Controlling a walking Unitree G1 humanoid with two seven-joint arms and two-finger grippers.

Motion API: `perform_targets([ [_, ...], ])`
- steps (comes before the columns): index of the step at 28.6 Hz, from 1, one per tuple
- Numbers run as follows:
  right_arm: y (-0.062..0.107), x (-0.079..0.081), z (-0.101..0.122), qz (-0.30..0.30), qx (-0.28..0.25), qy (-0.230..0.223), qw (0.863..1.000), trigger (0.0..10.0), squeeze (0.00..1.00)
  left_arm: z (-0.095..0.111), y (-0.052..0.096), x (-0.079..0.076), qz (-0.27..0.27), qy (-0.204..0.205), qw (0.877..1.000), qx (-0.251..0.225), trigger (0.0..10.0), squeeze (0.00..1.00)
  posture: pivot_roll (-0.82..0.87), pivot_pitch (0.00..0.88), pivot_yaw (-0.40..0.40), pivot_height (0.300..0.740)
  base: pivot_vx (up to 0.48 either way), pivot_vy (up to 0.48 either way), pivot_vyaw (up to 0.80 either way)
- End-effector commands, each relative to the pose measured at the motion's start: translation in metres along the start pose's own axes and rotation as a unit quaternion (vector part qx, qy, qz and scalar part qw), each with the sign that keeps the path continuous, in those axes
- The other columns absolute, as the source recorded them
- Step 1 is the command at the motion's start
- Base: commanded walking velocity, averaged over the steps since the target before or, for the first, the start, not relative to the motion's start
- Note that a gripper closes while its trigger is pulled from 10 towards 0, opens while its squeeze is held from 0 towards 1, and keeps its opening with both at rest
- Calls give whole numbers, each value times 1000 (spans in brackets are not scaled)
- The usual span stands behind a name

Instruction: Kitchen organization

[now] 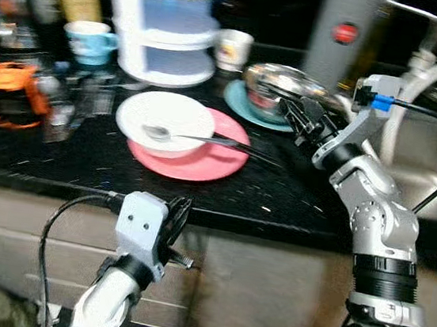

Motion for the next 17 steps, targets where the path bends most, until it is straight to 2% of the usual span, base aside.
perform_targets([
  [1,2,7,5,29,-18,10,999,10000,0,3,3,4,12,-11,1000,-6,10000,0,143,0,-34,740,0,0,794],
  [3,2,15,6,50,-25,22,998,10000,0,3,4,8,22,-10,1000,-7,10000,0,154,0,-43,740,0,0,791],
  [7,2,16,11,64,-43,26,997,10000,0,2,5,9,25,-12,1000,-7,10000,0,164,0,-49,740,0,0,684],
  [13,9,10,19,104,-57,21,993,10000,0,0,5,12,27,-16,1000,-4,10000,0,169,0,-53,740,0,0,0],
  [17,24,-10,32,129,-66,26,989,10000,0,1,3,16,22,-21,1000,-4,10000,0,173,0,-53,740,0,0,0],
])
Point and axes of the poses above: a point about 5 cm out from each wrist's last joint towards the gripper, its own y axis pointing back from the gripper into the wrist, its own z axis along the axis of the wrist's last joint, x = y × z, the point moved 3 cm from there along -y, pointing out of the wrist towards the gripper, and after that the axes turned 11 degrees about y, right-handed, at the moved point
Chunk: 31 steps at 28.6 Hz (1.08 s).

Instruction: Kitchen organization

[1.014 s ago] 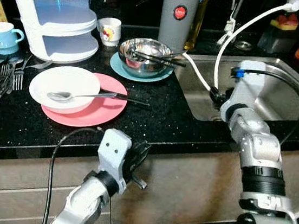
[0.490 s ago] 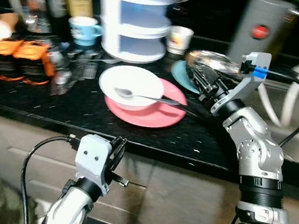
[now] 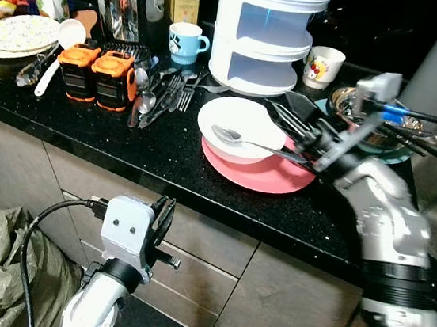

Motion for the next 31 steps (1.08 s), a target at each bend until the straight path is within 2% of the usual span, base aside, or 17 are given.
perform_targets([
  [1,8,-2,3,20,4,1,1000,10000,0,-5,1,5,1,-3,1000,9,10000,0,173,0,-51,740,0,0,0],
  [2,8,-2,3,20,4,1,1000,10000,0,-5,1,5,1,-3,1000,9,10000,0,173,0,-51,740,0,0,0],
  [4,24,3,-3,64,43,22,997,10000,0,-4,0,7,1,-5,1000,7,10000,0,170,0,-48,740,0,0,0],
  [7,43,12,-14,113,92,27,989,10000,0,-3,0,10,2,-7,1000,7,10000,0,166,0,-42,740,0,0,0],
  [9,47,12,-18,111,105,28,988,10000,0,-3,1,11,2,-6,1000,8,10000,0,162,0,-38,740,0,0,0],
  [12,56,6,-28,77,126,31,989,10000,0,-4,2,4,-32,20,999,16,10000,0,163,0,-30,740,0,0,0],
  [14,58,-3,-28,41,114,23,992,10000,0,1,4,-4,-79,50,995,18,10000,0,160,0,-22,740,0,0,0],
  [17,61,-5,-26,29,100,9,995,10000,0,4,5,-8,-104,64,992,18,10000,0,162,0,-24,740,0,0,0],
  [25,69,0,-32,37,107,-9,994,10000,0,10,5,-16,-149,90,984,26,10000,0,165,0,-19,740,0,0,0],
  [31,74,4,-43,44,133,-15,990,10000,0,13,5,-12,-159,94,982,32,10000,0,169,0,-22,740,0,0,0],
])
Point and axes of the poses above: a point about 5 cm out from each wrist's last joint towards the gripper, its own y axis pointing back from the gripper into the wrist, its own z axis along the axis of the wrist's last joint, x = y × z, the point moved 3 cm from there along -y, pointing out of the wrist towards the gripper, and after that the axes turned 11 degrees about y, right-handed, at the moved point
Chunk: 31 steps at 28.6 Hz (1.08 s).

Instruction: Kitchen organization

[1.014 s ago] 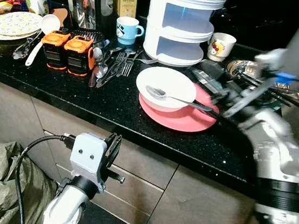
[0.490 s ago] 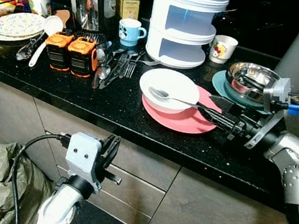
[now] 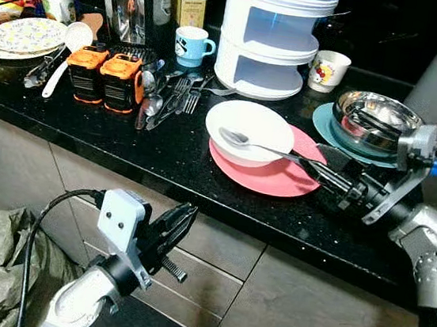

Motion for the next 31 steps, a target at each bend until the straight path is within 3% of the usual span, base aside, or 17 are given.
perform_targets([
  [1,3,1,-8,-2,17,-6,1000,10000,0,1,1,1,-6,0,1000,6,10000,0,170,0,-23,740,0,0,0],
  [9,2,-13,-26,-72,45,-3,996,10000,0,4,-2,3,-8,-4,1000,8,10000,0,169,0,-22,740,0,0,0],
  [22,-8,8,-28,-31,11,-42,999,10000,0,9,-6,4,-11,-5,1000,4,10000,0,169,0,-22,740,0,0,0],
  [31,-28,20,-33,-38,-7,-59,997,10000,0,9,-8,2,-18,-5,1000,3,10000,0,168,0,-19,740,0,0,0],
])
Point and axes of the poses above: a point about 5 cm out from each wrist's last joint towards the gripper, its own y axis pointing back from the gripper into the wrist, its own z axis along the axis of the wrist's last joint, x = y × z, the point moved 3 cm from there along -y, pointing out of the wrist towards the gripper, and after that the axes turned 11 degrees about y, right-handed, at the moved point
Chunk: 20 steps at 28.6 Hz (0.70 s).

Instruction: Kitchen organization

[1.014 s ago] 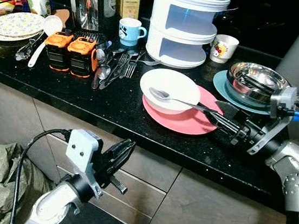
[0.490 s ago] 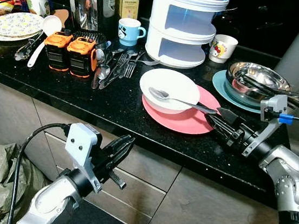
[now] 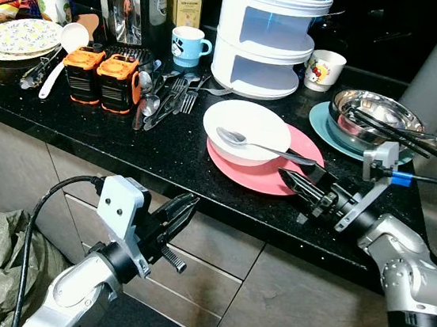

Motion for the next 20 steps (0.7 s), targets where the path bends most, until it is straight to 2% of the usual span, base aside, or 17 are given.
perform_targets([
  [1,-3,0,0,-2,2,7,1000,10000,0,-1,1,1,-1,5,1000,7,10000,0,169,0,-17,740,0,0,0],
  [4,-13,3,-1,-14,-9,0,1000,10000,0,0,1,2,0,3,1000,6,10000,0,172,0,-14,740,0,0,0],
  [11,-22,6,-3,-19,-16,-3,1000,10000,0,1,-1,2,-2,0,1000,4,10000,0,171,0,-12,740,0,0,0],
  [20,-15,-2,-3,-42,-9,8,999,10000,0,1,-1,1,-4,0,1000,7,10000,0,165,0,-3,740,0,0,0],
])
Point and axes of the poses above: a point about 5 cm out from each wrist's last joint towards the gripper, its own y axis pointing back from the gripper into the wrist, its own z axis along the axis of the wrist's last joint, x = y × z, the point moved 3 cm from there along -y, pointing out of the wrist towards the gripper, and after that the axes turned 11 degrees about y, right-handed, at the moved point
